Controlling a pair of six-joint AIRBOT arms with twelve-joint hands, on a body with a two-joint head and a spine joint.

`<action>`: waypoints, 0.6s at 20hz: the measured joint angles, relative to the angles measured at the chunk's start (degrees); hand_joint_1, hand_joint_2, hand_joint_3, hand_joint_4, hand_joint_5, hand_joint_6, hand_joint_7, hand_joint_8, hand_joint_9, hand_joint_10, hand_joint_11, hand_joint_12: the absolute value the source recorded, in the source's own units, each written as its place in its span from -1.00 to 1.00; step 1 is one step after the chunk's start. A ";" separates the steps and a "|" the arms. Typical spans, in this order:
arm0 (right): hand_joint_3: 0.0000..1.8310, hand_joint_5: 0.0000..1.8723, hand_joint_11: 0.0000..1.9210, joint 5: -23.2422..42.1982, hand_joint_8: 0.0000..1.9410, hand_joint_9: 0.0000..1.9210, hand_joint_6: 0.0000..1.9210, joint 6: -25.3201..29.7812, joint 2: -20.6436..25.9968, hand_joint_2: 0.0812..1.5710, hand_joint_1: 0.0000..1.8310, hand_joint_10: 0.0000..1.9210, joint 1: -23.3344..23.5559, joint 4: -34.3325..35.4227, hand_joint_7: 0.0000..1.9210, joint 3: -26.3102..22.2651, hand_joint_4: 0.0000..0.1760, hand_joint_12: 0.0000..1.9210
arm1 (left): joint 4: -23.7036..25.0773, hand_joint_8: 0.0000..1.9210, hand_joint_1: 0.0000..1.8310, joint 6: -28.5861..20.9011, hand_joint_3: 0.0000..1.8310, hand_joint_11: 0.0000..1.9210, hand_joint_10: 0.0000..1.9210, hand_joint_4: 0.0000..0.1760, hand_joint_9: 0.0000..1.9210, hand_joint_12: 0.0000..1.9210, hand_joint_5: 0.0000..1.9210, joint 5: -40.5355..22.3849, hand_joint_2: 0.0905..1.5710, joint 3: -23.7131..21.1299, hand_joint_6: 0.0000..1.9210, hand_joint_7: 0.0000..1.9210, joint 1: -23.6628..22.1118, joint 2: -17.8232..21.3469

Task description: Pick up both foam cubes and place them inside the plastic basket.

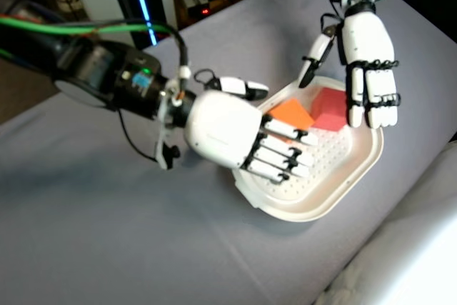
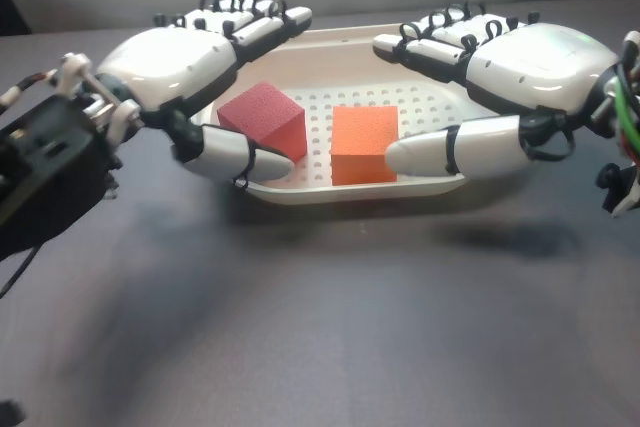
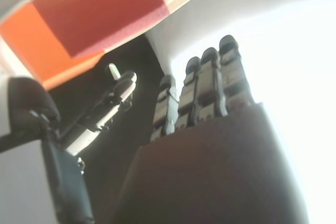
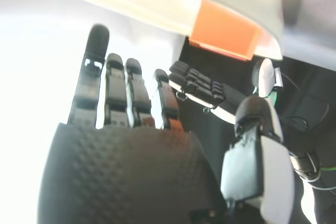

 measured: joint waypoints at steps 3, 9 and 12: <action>-0.97 -1.00 -1.00 8.28 -1.00 -1.00 -1.00 -0.70 6.69 0.31 -1.00 -1.00 -2.78 0.24 -1.00 -5.97 0.66 -1.00 | -0.83 -1.00 -0.48 -2.99 -0.98 -1.00 -1.00 0.46 -1.00 -1.00 -1.00 -10.60 0.35 -4.59 -1.00 -1.00 5.38 4.07; -0.97 -1.00 -1.00 26.10 -1.00 -1.00 -1.00 0.13 16.28 0.64 -0.69 -1.00 -15.80 0.72 -1.00 -16.76 -0.53 -1.00 | -5.46 -1.00 -0.18 -10.93 -1.00 -1.00 -1.00 -0.31 -1.00 -0.49 -1.00 -33.79 0.66 -11.08 -1.00 -1.00 18.60 7.32; -0.98 -1.00 -1.00 38.53 -1.00 -1.00 -1.00 2.58 18.78 0.68 -0.54 -1.00 -23.45 2.27 -1.00 -20.04 -0.14 -1.00 | -9.27 -1.00 -0.29 -12.55 -1.00 -1.00 -1.00 0.46 -1.00 -0.28 -1.00 -43.19 0.66 -13.27 -1.00 -1.00 23.34 9.16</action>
